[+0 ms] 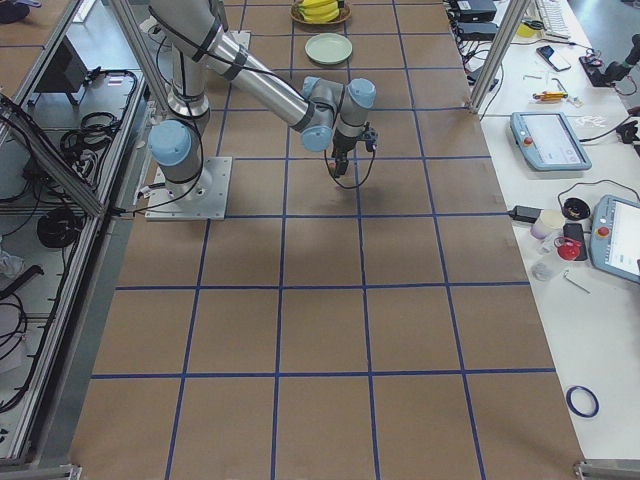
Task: Collect all strawberries into plate
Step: 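Move the right gripper back and grasp the last strawberry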
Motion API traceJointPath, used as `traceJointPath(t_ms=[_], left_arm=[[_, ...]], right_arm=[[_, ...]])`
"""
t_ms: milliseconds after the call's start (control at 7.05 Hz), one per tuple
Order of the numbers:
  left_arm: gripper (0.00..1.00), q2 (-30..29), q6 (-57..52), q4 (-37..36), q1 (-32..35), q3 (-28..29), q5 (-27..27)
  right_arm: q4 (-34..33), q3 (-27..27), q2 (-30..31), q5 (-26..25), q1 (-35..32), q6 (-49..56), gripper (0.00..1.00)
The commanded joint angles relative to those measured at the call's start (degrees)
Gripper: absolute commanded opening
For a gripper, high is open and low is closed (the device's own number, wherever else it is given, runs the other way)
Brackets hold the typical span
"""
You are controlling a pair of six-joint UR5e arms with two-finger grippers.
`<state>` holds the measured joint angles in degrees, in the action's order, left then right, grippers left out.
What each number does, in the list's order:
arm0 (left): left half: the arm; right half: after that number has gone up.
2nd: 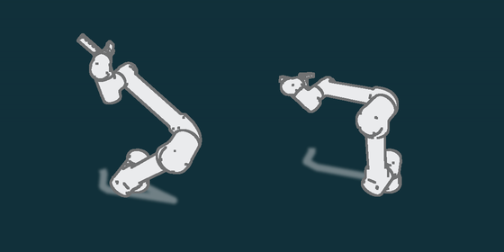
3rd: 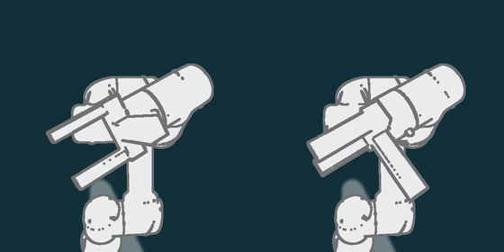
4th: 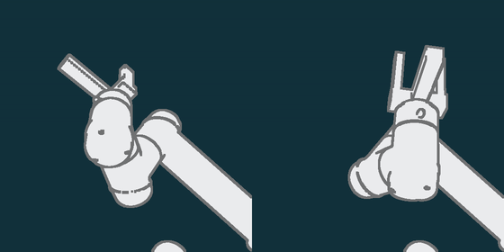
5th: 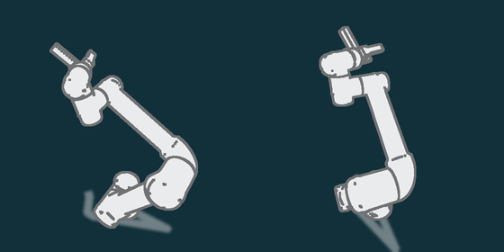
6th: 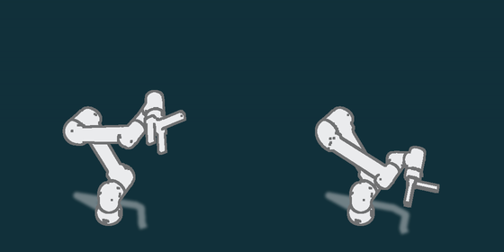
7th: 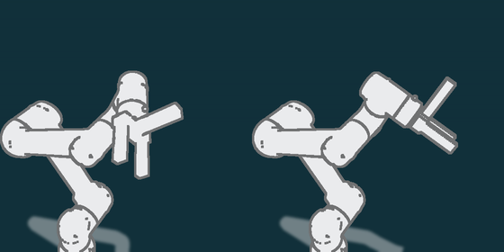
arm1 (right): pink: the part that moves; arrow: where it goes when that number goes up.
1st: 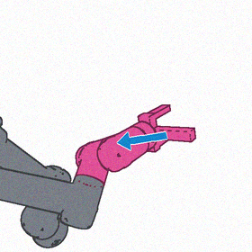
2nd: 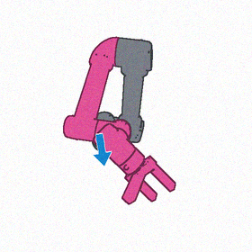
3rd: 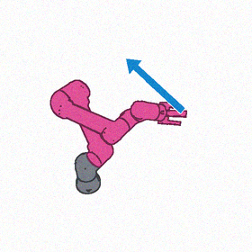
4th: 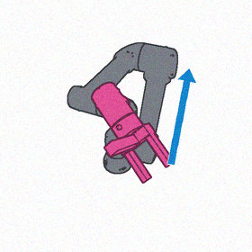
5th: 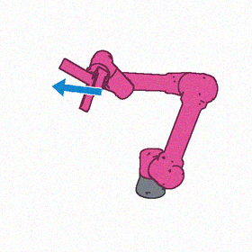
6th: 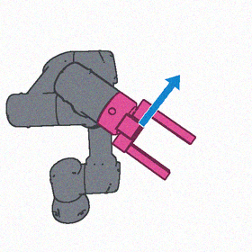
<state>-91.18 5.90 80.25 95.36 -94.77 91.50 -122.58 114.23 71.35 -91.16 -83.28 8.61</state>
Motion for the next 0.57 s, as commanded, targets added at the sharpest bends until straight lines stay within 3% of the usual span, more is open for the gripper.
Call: traceJointPath(t_ms=[0, 142, 284, 426], left_arm=[[1.0, 0.04, -0.01, 0.0, 0.01, 0.03, -0.01], [1.0, 0.04, -0.01, 0.0, 0.01, 0.03, -0.01], [1.0, 0.04, -0.01, 0.0, 0.01, 0.03, -0.01], [1.0, 0.04, -0.01, 0.0, 0.01, 0.03, -0.01]], right_arm=[[-0.73, 0.56, -0.51, 0.81, 0.05, 1.4, 0.92], [-0.56, 1.25, -0.51, -0.67, 0.14, 1.41, 0.7], [-0.82, 2.13, -0.51, -0.6, 0.14, 1.41, 0.26], [-0.91, 2.23, -0.51, -0.6, 0.05, 1.32, 0.13]])
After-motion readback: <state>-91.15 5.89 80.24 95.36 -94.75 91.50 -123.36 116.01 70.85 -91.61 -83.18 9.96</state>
